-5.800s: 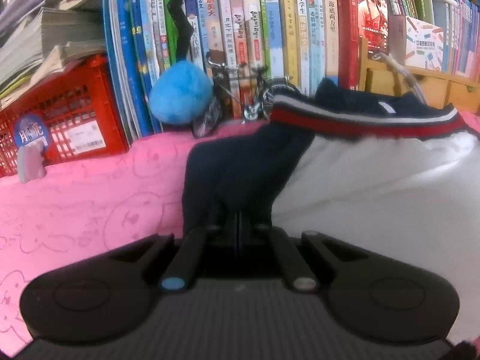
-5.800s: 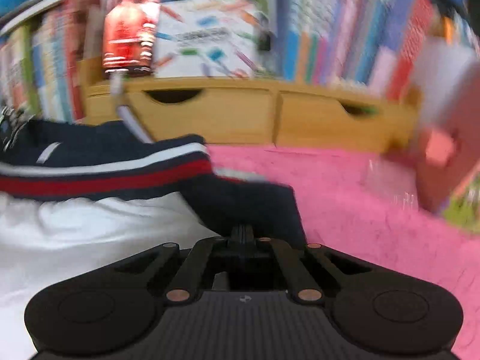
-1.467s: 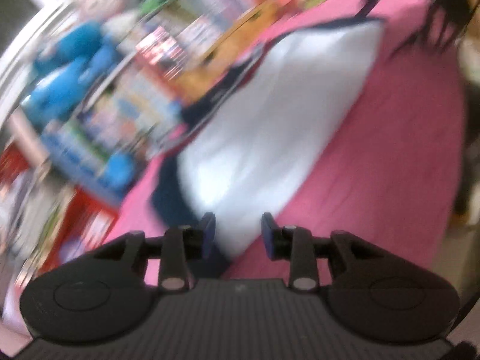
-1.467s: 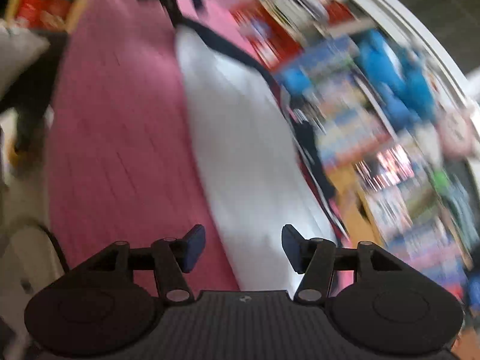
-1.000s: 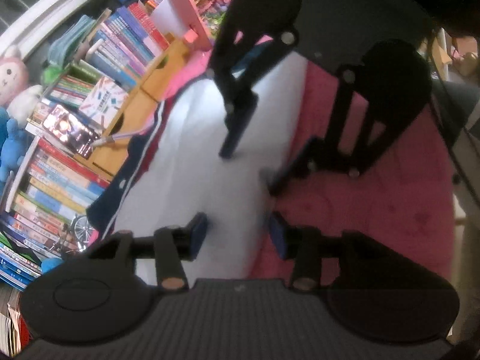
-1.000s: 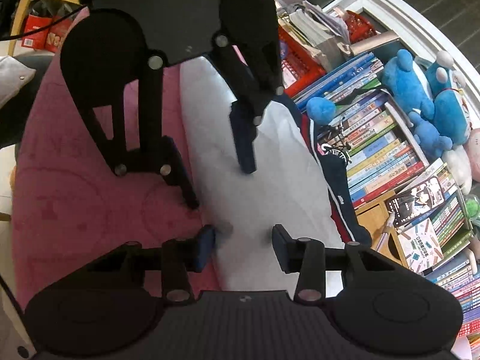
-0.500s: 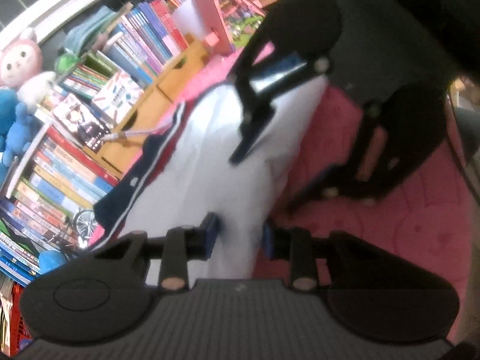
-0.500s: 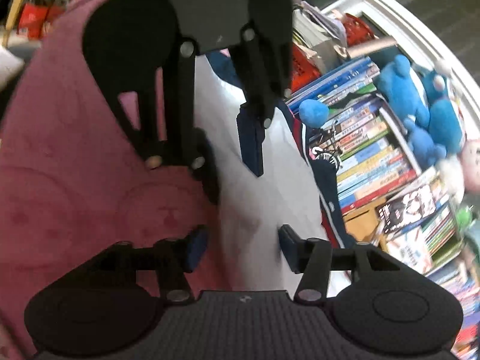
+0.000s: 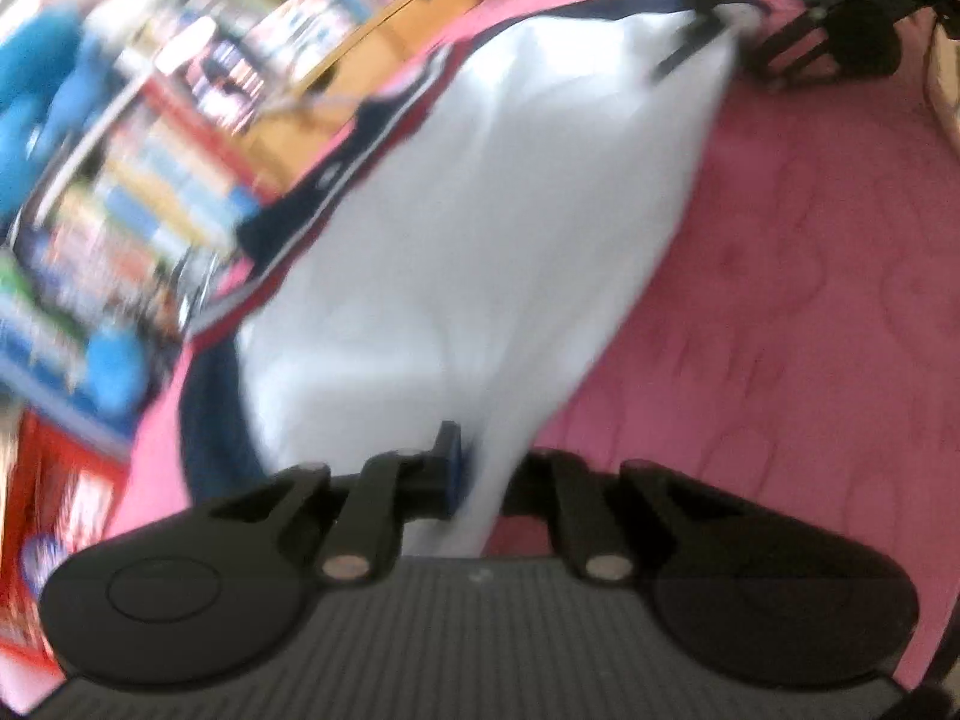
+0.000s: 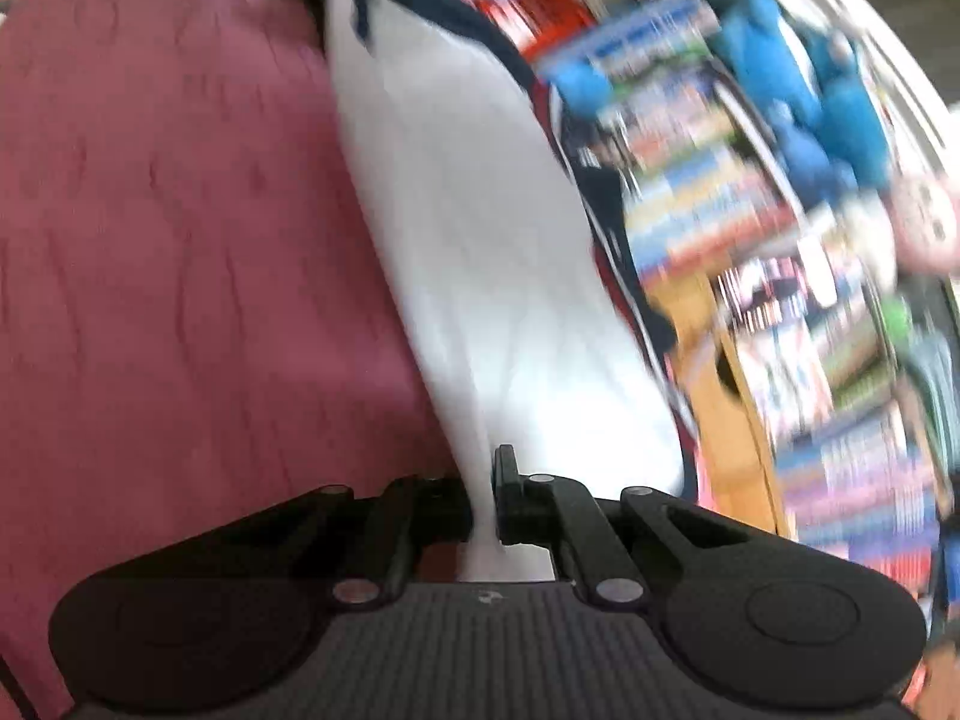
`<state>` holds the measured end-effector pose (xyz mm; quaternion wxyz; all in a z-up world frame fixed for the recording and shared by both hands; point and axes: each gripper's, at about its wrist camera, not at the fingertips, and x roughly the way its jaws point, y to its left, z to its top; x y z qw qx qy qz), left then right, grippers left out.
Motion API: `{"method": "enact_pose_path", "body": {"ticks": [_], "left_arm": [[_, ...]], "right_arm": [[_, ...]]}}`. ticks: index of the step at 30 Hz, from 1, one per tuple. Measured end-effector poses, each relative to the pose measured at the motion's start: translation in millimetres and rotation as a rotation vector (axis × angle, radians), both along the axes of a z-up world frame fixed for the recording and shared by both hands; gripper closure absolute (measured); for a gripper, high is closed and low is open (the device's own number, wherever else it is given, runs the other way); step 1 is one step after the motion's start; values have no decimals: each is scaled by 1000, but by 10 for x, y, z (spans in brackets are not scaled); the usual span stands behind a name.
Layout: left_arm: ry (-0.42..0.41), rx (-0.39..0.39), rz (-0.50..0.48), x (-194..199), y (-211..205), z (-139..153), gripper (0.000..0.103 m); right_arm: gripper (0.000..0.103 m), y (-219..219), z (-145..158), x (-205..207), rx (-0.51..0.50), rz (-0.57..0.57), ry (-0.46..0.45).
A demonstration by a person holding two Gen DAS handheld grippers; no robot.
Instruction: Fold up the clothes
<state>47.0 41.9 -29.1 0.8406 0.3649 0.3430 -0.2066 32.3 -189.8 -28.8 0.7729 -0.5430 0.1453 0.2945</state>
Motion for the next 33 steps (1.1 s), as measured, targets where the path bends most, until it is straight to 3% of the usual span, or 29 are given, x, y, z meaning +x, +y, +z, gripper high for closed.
{"method": "enact_pose_path", "body": {"ticks": [10, 14, 19, 22, 26, 27, 30, 33], "left_arm": [[32, -48, 161, -201, 520, 66, 92], [14, -35, 163, -254, 545, 69, 92], [19, -33, 211, -480, 616, 92, 88], [81, -132, 271, -633, 686, 205, 83], [100, -403, 249, -818, 738, 485, 68], [85, -472, 238, -843, 726, 563, 64], [6, -652, 210, -782, 590, 732, 46], [-49, -718, 238, -487, 182, 769, 43]], "right_arm": [[95, -586, -4, -71, -2, -103, 4], [95, -728, 50, -153, 22, -126, 29], [92, -1020, 196, -253, 105, -198, 127], [92, -1252, 343, -318, 256, -282, 214], [88, -1393, 589, -376, 578, -322, 314], [80, -1376, 628, -364, 656, -312, 332], [72, -1245, 675, -234, 839, -277, 362], [49, -1013, 662, 90, 924, -278, 352]]}}
